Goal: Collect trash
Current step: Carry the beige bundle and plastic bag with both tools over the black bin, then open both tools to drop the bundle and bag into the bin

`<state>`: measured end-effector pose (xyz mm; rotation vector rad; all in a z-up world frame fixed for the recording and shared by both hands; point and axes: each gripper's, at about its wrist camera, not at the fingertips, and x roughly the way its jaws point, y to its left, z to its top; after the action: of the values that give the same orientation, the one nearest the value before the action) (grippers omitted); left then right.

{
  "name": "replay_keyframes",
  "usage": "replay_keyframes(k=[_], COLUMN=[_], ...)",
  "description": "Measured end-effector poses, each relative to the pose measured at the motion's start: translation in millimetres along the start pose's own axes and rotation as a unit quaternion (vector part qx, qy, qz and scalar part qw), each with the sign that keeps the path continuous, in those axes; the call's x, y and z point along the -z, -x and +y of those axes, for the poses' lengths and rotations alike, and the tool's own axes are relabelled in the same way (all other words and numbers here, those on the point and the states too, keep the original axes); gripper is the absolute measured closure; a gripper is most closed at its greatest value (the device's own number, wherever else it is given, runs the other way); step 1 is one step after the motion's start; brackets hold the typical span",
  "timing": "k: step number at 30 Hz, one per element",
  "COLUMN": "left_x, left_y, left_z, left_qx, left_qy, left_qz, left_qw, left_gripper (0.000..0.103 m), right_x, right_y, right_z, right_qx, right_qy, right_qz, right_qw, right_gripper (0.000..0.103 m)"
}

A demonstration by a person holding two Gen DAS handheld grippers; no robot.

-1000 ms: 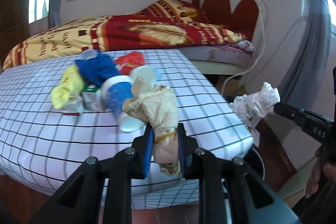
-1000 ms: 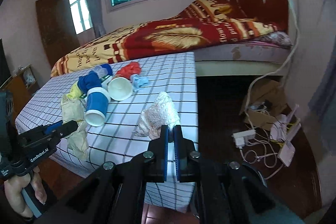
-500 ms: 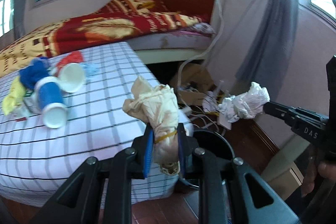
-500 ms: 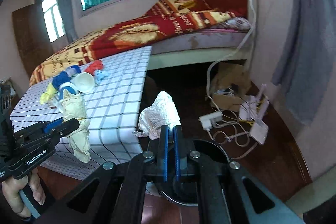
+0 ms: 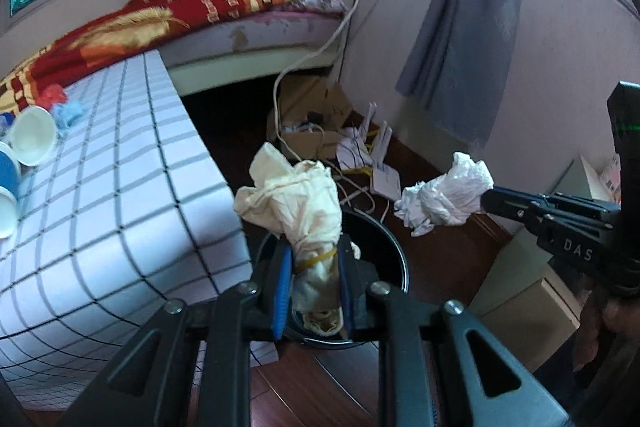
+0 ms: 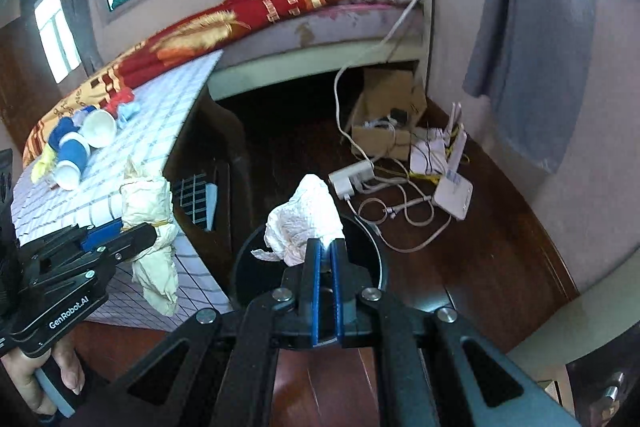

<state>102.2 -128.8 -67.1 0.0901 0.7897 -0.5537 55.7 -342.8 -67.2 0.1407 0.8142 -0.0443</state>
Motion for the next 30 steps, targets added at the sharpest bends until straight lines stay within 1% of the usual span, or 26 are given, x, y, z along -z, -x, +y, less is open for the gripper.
replay_keyframes(k=[5,10,17,19,20,21,22,23,24,25,27,28,29,30], left_x=[6,12,29,33,35,38,41,44,47,50,55,56,58,58], left_y=[-26,-55,-90,-99,-103,-107,-110,-111,-111,-111,-109,-108,-107,-106], left_z=[-10,-17,-10,-9,-8,-7,-5,-4,-1,1,3,4,4,5], left_qx=[0.005,0.007,0.001,0.007,0.008,-0.005,-0.024,-0.035,-0.038,-0.039,-0.056,-0.057,-0.061,-0.065], left_qy=[-0.004,-0.005,0.025,0.030,0.030,0.032,0.034,0.038,0.044,0.048,0.047,0.049,0.051,0.051], left_qz=[0.028,0.056,0.097,0.111,0.118,0.124,0.129,0.131,0.132,0.135,0.138,0.138,0.138,0.138], left_qw=[0.9996,0.9984,0.9949,0.9934,0.9925,0.9918,0.9908,0.9900,0.9895,0.9889,0.9877,0.9875,0.9872,0.9870], left_gripper=[0.081,0.081,0.080,0.075,0.064,0.043,0.031,0.018,0.018,0.018,0.018,0.018,0.017,0.014], right_x=[11,19,32,34,34,35,36,38,39,40,41,40,38,37], right_y=[-26,-53,-96,-106,-111,-117,-123,-131,-135,-137,-136,-135,-133,-131], right_z=[-11,-16,-17,-16,-15,-14,-15,-19,-23,-30,-40,-44,-46,-47], right_qx=[0.000,-0.012,-0.039,-0.045,-0.047,-0.046,-0.035,-0.013,0.000,0.008,0.015,0.018,0.019,0.016], right_qy=[-0.002,0.006,0.007,0.012,0.016,0.025,0.031,0.032,0.028,0.018,0.000,-0.003,-0.008,-0.014], right_qz=[0.030,0.063,0.111,0.118,0.119,0.122,0.128,0.139,0.142,0.139,0.143,0.142,0.141,0.141], right_qw=[1.000,0.998,0.993,0.992,0.992,0.991,0.991,0.990,0.990,0.990,0.990,0.990,0.990,0.990], right_gripper=[0.097,0.097,0.097,0.097,0.096,0.094,0.069,0.026,0.017,0.017,0.017,0.017,0.017,0.016])
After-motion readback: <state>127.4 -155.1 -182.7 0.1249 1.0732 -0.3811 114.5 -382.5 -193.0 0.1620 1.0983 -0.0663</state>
